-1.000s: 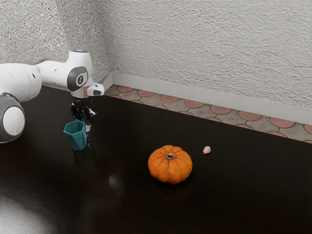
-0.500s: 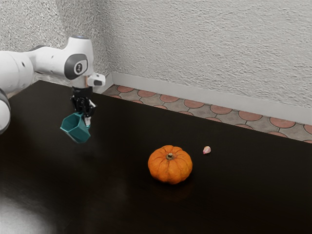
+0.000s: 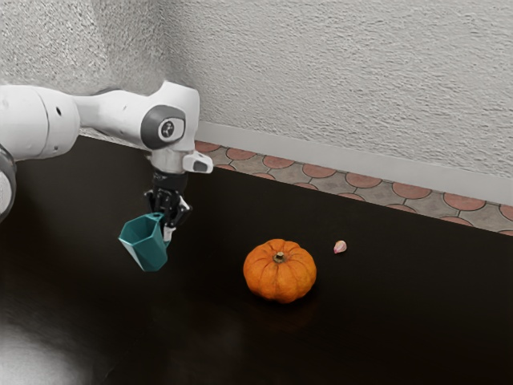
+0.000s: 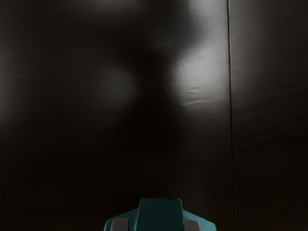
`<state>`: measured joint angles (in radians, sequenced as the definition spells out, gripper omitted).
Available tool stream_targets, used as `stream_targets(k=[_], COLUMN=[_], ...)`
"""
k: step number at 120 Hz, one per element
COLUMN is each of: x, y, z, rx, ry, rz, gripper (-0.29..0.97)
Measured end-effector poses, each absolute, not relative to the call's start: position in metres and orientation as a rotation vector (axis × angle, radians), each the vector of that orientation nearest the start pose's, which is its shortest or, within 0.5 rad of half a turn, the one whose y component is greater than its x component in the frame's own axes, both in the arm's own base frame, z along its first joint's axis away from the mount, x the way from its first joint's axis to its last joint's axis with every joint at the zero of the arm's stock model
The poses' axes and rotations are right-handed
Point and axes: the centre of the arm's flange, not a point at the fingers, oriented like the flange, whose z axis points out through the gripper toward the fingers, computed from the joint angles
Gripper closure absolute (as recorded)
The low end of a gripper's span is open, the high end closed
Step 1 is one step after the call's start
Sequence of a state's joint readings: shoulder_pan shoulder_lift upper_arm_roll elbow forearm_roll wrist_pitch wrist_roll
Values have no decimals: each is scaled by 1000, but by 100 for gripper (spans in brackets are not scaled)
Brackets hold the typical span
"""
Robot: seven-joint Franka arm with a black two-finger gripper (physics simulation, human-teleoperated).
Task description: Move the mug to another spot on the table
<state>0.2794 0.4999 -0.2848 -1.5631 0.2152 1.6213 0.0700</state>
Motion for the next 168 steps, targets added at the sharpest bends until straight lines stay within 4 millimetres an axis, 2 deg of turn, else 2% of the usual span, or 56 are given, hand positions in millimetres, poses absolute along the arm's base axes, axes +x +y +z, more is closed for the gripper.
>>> stream_targets(k=[20,35,48,65,76,84,104,133,156,168], x=[627,626,627,629,630,632,637,635,625,623], y=[21,-3,-9,-10,-10,-10,-8,-6,-1,-4], z=[317,308,294,276,276,284,340,458,529,580], rx=[-3035,-3055,-3067,-3079,-3084,-3087,-3102,-3087,-3030,-3006], ry=[152,156,132,97,78,65,36,-5,-26,-33], rz=[708,711,725,748,734,708,489,38,-185,-328], gripper=[73,72,68,40,26,19,9,3,1,1])
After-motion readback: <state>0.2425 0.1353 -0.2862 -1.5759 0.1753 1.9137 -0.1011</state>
